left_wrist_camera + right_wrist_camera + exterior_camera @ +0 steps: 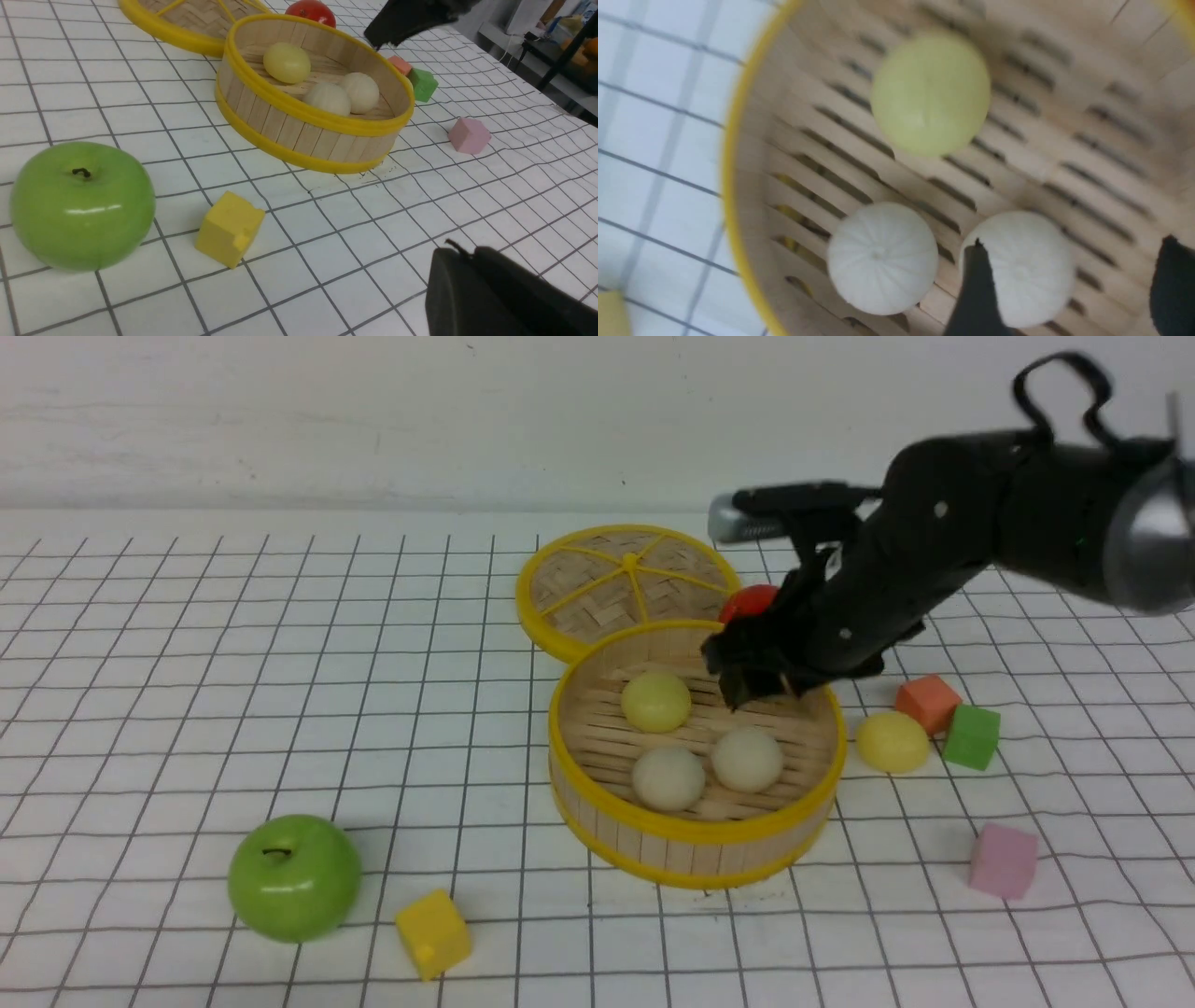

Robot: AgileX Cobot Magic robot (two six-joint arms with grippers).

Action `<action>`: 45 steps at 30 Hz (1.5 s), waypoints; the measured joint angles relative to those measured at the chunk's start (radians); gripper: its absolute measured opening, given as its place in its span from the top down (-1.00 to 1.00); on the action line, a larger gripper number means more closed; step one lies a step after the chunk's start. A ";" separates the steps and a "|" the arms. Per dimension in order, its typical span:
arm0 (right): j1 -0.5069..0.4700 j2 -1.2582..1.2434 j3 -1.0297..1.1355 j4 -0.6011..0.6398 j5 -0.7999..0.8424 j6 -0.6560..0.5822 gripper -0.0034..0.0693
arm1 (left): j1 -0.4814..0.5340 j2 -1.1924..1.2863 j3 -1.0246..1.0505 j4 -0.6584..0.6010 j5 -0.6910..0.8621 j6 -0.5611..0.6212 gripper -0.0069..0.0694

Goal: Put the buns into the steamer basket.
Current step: Use the right arm to put the steamed stuffed bun into the steamer, then use the right arm to grab a steamed stuffed bun

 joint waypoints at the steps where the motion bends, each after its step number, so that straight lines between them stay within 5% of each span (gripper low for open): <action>1: -0.008 -0.034 -0.006 -0.014 0.013 0.010 -0.42 | 0.000 0.000 0.000 0.000 0.000 0.000 0.72; 10: -0.184 0.026 -0.001 -0.103 0.136 0.144 -0.09 | 0.000 0.000 0.000 0.000 0.000 0.000 0.72; 31: -0.235 0.210 0.000 -0.073 -0.030 0.147 0.09 | 0.000 0.000 0.000 0.000 0.000 0.000 0.72; 45: -0.235 0.213 0.000 -0.073 -0.026 0.074 0.89 | 0.000 0.000 0.000 0.000 0.000 0.000 0.72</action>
